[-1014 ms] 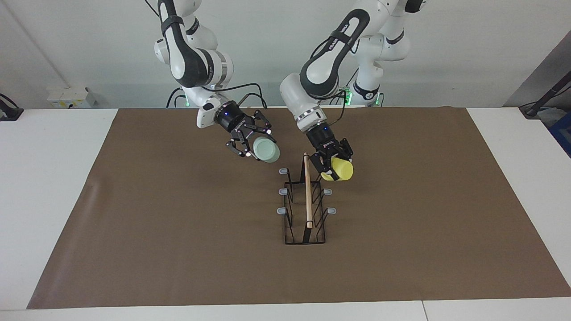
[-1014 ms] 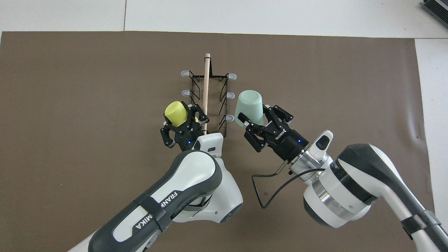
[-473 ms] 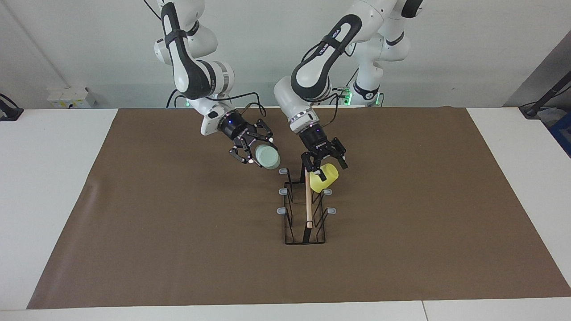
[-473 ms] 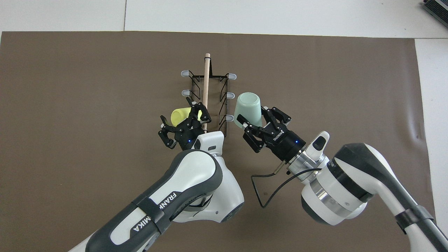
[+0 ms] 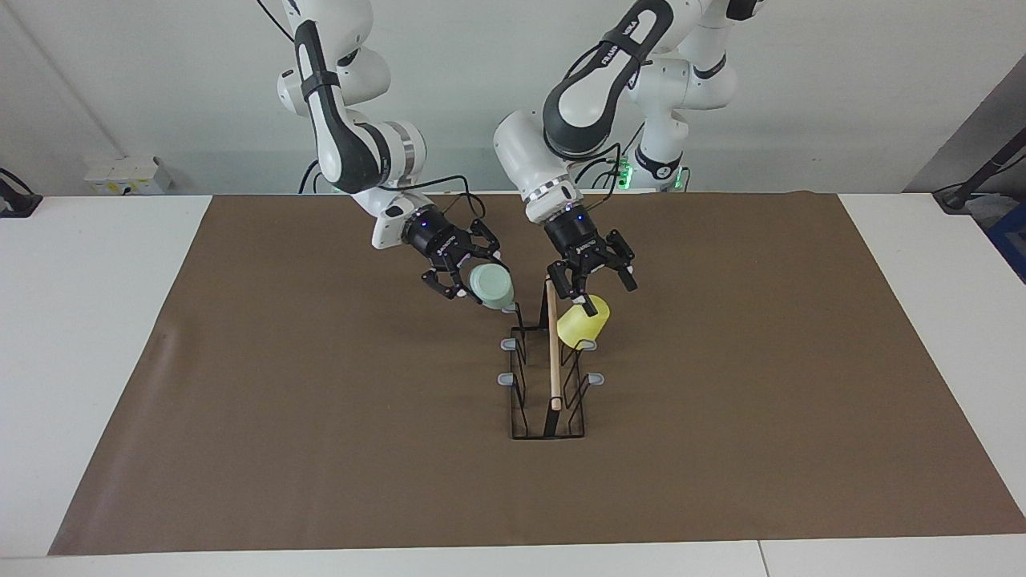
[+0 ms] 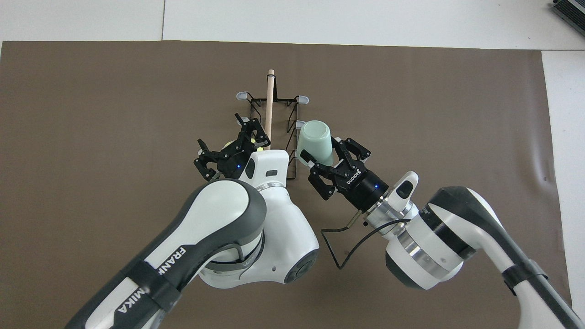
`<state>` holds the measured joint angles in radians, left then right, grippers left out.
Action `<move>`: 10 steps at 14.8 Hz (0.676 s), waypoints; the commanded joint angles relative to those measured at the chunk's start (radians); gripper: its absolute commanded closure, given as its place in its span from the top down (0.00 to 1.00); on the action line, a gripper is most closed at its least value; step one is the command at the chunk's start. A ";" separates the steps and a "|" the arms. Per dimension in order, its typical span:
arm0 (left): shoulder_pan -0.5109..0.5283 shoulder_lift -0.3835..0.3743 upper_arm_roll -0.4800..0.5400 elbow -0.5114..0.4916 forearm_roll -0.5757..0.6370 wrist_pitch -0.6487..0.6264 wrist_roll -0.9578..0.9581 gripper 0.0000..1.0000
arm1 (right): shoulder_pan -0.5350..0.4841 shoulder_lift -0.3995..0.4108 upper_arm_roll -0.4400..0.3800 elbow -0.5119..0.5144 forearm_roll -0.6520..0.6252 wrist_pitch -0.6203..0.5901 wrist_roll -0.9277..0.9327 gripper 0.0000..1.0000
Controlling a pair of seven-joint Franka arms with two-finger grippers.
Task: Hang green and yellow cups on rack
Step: 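Lower the yellow and green cups onto the rack pegs with both grippers, then open the left gripper and withdraw it from the yellow cup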
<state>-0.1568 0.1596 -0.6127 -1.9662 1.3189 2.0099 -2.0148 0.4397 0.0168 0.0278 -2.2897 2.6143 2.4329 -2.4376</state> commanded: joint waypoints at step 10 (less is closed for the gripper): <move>0.033 -0.129 0.223 0.075 -0.614 0.203 0.888 1.00 | 0.027 0.037 0.000 0.030 0.262 -0.018 -0.414 0.00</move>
<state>-0.1239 0.0836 -0.4361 -1.8769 0.8297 2.1788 -1.3027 0.4573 0.0404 0.0267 -2.2724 2.6628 2.4220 -2.7130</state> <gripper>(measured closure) 0.000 0.330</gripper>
